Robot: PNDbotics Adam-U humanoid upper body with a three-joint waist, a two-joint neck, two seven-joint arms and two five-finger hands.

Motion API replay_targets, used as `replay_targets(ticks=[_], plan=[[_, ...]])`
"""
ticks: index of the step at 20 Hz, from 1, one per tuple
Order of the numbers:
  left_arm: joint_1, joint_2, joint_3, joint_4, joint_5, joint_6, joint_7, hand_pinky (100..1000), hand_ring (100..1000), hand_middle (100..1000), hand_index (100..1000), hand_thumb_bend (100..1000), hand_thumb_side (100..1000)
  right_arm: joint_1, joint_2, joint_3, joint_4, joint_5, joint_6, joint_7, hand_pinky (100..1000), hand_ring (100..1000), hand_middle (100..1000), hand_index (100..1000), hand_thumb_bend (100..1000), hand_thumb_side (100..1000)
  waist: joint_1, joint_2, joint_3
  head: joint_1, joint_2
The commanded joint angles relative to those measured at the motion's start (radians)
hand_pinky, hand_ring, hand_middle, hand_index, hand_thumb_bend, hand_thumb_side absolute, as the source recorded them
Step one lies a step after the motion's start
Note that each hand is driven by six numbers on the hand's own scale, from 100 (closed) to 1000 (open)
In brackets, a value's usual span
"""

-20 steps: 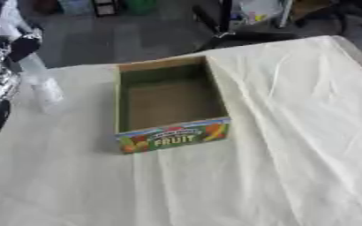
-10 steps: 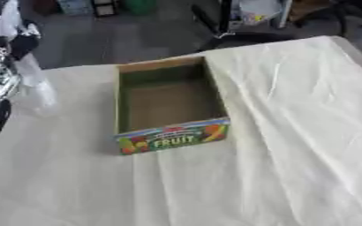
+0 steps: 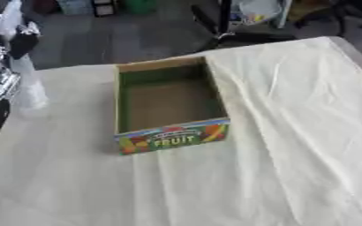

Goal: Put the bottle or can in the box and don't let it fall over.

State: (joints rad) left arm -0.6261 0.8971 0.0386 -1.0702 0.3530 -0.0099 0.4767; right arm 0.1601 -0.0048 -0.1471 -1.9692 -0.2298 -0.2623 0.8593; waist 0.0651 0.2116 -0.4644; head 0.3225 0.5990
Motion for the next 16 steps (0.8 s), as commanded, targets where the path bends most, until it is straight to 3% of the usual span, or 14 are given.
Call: replay_targets(ticks=[1,10,16], plan=[[-0.014,0.055,0.002,-0.054,0.016,0.009,-0.007,646,517,138,464,100,100,0.002,-0.01,-0.004,-0.012,-0.004,-0.005,-0.001,775,1000,1000,1000,100,470,-0.003,-0.02,0.003,-0.004,-0.009],[-0.019,0.067,-0.028,-0.295,0.082,0.09,-0.083,625,496,129,453,100,100,0.011,-0.016,-0.003,-0.015,-0.013,-0.005,-0.001,775,1000,1000,1000,100,470,-0.01,-0.03,0.01,-0.014,-0.014],[-0.058,0.046,-0.099,-0.511,0.244,0.107,-0.157,623,489,135,453,100,100,0.015,-0.018,0.002,-0.015,-0.016,-0.007,0.006,775,1000,1000,1000,100,470,-0.014,-0.032,0.008,-0.017,-0.015]])
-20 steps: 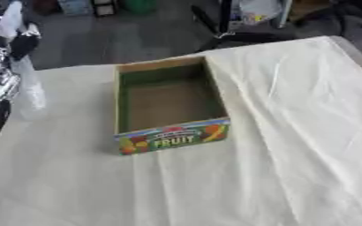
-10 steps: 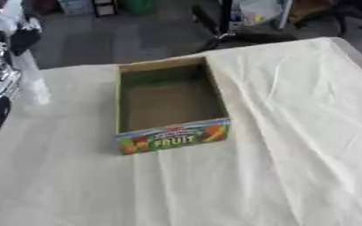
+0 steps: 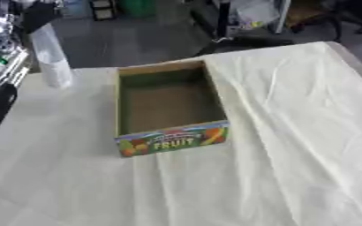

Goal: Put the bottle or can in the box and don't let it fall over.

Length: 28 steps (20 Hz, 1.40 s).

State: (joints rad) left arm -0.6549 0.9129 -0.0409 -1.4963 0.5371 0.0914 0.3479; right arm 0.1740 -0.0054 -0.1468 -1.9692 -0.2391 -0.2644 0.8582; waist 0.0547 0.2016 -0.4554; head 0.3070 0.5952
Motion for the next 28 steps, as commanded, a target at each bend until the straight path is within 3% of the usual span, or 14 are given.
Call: replay_targets(ticks=[1,7,15,17,18,19,22,23,24,25,27,28], plan=[[-0.04,0.023,-0.037,-0.115,0.084,0.01,-0.04,623,489,135,453,100,100,0.003,-0.018,0.004,-0.016,-0.008,-0.005,0.009,775,1000,1000,1000,100,470,-0.005,-0.022,-0.003,-0.002,-0.012],[-0.096,-0.038,-0.129,-0.201,0.168,0.036,-0.102,633,487,135,454,100,100,0.006,-0.018,0.014,-0.015,-0.014,-0.007,0.021,775,1000,1000,1000,100,470,-0.011,-0.021,-0.018,-0.001,-0.017],[-0.088,-0.128,-0.212,-0.12,0.18,0.03,-0.171,677,505,153,472,100,100,0.007,-0.012,0.017,-0.014,-0.015,-0.01,0.026,775,1000,1000,1000,100,470,-0.015,-0.015,-0.028,-0.012,-0.027],[-0.073,-0.143,-0.226,-0.106,0.182,0.023,-0.189,726,577,209,529,227,100,0.006,-0.012,0.016,-0.015,-0.017,-0.01,0.026,775,1000,1000,1000,100,470,-0.016,-0.014,-0.027,-0.017,-0.031],[-0.063,-0.149,-0.232,-0.102,0.183,0.02,-0.198,732,584,214,533,238,100,0.006,-0.012,0.016,-0.015,-0.017,-0.01,0.025,775,1000,1000,1000,100,470,-0.016,-0.014,-0.027,-0.018,-0.034],[-0.052,-0.153,-0.237,-0.099,0.181,0.017,-0.206,771,637,256,579,370,100,0.006,-0.011,0.015,-0.015,-0.018,-0.01,0.025,775,1000,1000,1000,100,470,-0.016,-0.014,-0.026,-0.021,-0.036],[-0.019,-0.16,-0.243,-0.09,0.155,0.012,-0.221,804,717,315,638,534,100,0.005,-0.011,0.014,-0.015,-0.019,-0.009,0.023,775,1000,1000,1000,100,470,-0.018,-0.014,-0.024,-0.03,-0.04],[-0.008,-0.161,-0.242,-0.089,0.141,0.01,-0.221,822,767,361,675,631,100,0.005,-0.011,0.014,-0.016,-0.02,-0.009,0.022,775,1000,1000,1000,100,470,-0.018,-0.014,-0.023,-0.033,-0.041],[0.003,-0.16,-0.24,-0.092,0.126,0.006,-0.222,829,782,378,689,660,113,0.005,-0.011,0.013,-0.016,-0.02,-0.009,0.022,775,1000,1000,1000,100,470,-0.018,-0.014,-0.023,-0.035,-0.042],[0.014,-0.157,-0.238,-0.098,0.11,0.002,-0.222,851,836,439,732,742,216,0.005,-0.011,0.012,-0.016,-0.02,-0.009,0.021,775,1000,1000,1000,100,470,-0.018,-0.015,-0.021,-0.037,-0.042],[0.041,-0.147,-0.228,-0.123,0.075,-0.008,-0.219,882,903,516,797,834,330,0.007,-0.01,0.009,-0.016,-0.019,-0.009,0.018,775,1000,1000,1000,100,470,-0.018,-0.017,-0.018,-0.042,-0.042],[0.057,-0.141,-0.221,-0.139,0.061,-0.013,-0.216,885,907,522,803,839,337,0.007,-0.01,0.008,-0.016,-0.018,-0.009,0.017,775,1000,1000,1000,100,470,-0.018,-0.018,-0.016,-0.044,-0.042]])
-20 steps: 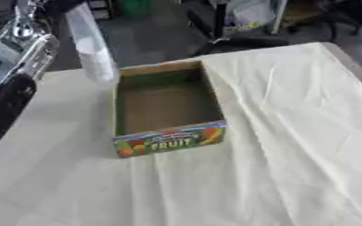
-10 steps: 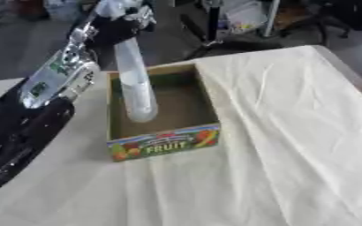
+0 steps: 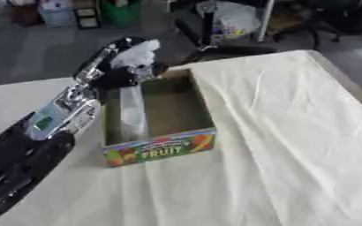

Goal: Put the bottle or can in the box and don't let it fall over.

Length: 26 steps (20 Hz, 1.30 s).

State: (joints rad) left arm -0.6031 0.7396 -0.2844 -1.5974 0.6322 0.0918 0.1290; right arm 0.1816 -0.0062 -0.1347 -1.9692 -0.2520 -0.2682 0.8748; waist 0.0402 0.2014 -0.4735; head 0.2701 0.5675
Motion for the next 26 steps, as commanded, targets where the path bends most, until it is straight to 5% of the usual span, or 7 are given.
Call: replay_targets(ticks=[1,8,14,18,26], plan=[[0.022,0.038,0.031,-0.054,-0.044,-0.017,0.01,904,934,560,838,876,389,-0.001,-0.009,-0.005,-0.016,-0.005,-0.005,-0.001,775,1000,1000,1000,100,470,-0.003,-0.018,0.004,-0.009,-0.015],[0.162,0.082,0.109,-0.208,-0.121,-0.029,0.063,950,1000,644,904,982,570,0.003,-0.006,-0.013,-0.018,-0.002,-0.006,-0.01,775,1000,1000,1000,100,470,-0.007,-0.02,0.024,-0.033,-0.019],[0.316,0.085,0.184,-0.332,-0.244,0.003,0.1,955,1000,658,910,980,578,0.003,-0.006,-0.016,-0.02,-0.001,-0.005,-0.015,775,1000,1000,1000,100,470,-0.01,-0.021,0.049,-0.043,-0.016],[0.448,0.032,0.248,-0.396,-0.341,-0.002,0.127,939,987,632,904,953,578,0.002,-0.006,-0.021,-0.018,0.003,-0.002,-0.02,775,1000,1000,1000,100,470,-0.008,-0.024,0.07,-0.046,-0.009],[0.634,-0.171,0.373,-0.403,-0.566,-0.167,0.154,917,960,621,885,872,596,0.005,-0.01,-0.032,-0.014,0.012,0.005,-0.035,775,1000,1000,1000,100,470,-0.006,-0.039,0.125,-0.029,0.03]])
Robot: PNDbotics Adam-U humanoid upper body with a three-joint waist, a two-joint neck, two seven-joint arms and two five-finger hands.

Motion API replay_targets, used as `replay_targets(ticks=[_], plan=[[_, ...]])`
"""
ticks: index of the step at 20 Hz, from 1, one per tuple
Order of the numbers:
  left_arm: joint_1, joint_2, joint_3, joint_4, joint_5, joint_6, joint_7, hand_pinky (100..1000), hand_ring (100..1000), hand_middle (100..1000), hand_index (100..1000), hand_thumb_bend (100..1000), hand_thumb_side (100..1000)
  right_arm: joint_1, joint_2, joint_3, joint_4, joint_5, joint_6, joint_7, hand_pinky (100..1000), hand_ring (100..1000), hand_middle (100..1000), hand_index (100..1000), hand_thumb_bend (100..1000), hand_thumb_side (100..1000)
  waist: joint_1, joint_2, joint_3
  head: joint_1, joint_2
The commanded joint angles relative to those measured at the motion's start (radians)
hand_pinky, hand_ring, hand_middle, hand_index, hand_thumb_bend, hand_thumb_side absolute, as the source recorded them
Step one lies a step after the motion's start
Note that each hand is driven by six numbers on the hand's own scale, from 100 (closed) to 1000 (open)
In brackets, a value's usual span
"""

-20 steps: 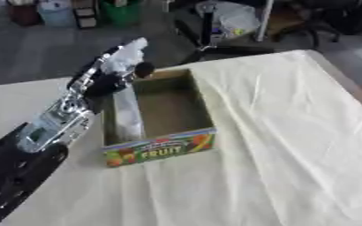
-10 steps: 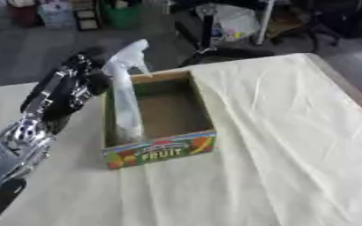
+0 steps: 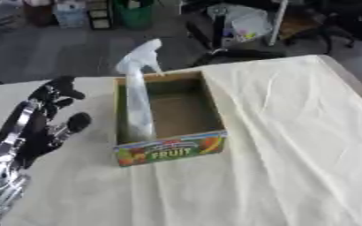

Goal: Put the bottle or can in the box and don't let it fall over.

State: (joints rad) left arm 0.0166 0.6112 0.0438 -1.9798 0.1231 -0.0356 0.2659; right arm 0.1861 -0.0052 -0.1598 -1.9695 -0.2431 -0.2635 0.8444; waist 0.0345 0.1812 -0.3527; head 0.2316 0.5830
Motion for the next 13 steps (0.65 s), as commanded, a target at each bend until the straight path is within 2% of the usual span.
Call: replay_targets(ticks=[1,5,13], plan=[[0.027,-0.069,0.056,-0.02,-0.078,-0.05,0.026,917,960,621,884,866,597,0.001,-0.012,-0.008,-0.013,0.003,0.001,-0.006,775,1000,1000,1000,100,470,0.0,-0.022,0.011,0.015,0.023],[0.069,-0.165,0.083,-0.02,-0.14,-0.058,0.052,918,961,621,884,841,594,0.01,-0.017,-0.012,-0.009,0.003,0.005,-0.011,775,1000,1000,1000,100,470,-0.002,-0.041,0.039,0.044,0.072],[0.079,-0.299,0.104,-0.02,-0.207,-0.004,0.074,923,967,625,887,819,588,0.046,-0.023,-0.013,-0.01,-0.004,-0.001,-0.014,775,1000,1000,1000,100,470,-0.022,-0.076,0.085,0.079,0.154]])
